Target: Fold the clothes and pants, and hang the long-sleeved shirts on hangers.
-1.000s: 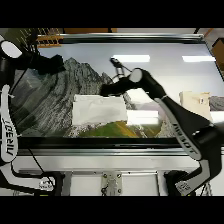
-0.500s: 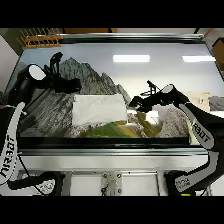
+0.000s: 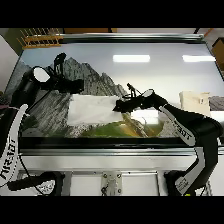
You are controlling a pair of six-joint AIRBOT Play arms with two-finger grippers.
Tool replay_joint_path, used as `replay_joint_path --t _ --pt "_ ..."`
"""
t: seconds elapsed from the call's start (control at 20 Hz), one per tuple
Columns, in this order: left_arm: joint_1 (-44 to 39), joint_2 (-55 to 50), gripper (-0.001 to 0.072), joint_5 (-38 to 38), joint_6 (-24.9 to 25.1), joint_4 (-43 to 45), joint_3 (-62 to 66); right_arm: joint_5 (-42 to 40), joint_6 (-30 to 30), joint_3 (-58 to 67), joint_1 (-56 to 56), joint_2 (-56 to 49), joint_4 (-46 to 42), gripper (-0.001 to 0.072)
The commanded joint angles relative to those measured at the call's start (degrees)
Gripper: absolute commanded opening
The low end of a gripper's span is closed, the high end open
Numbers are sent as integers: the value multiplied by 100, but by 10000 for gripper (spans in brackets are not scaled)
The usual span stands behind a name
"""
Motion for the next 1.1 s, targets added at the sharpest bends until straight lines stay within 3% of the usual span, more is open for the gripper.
replay_joint_path --t 0.0,0.2,0.35,0.7,1.05 --pt "-7 2 5 -9 4 -9 -4 313 -157 376 -22 111 -334 15" --pt "-4 2 5 -15 4 -7 -4 448 1388 1117 -1259 1014 -2404 15" --pt "-7 2 5 -13 4 -9 -4 446 2052 1346 -2573 1692 -2920 15" --pt "-7 2 5 -24 4 -9 -4 542 2435 1346 -5121 2339 -2914 15" --pt "-7 2 5 -31 7 -9 -4 822 2540 1344 -5613 2914 -3056 15"
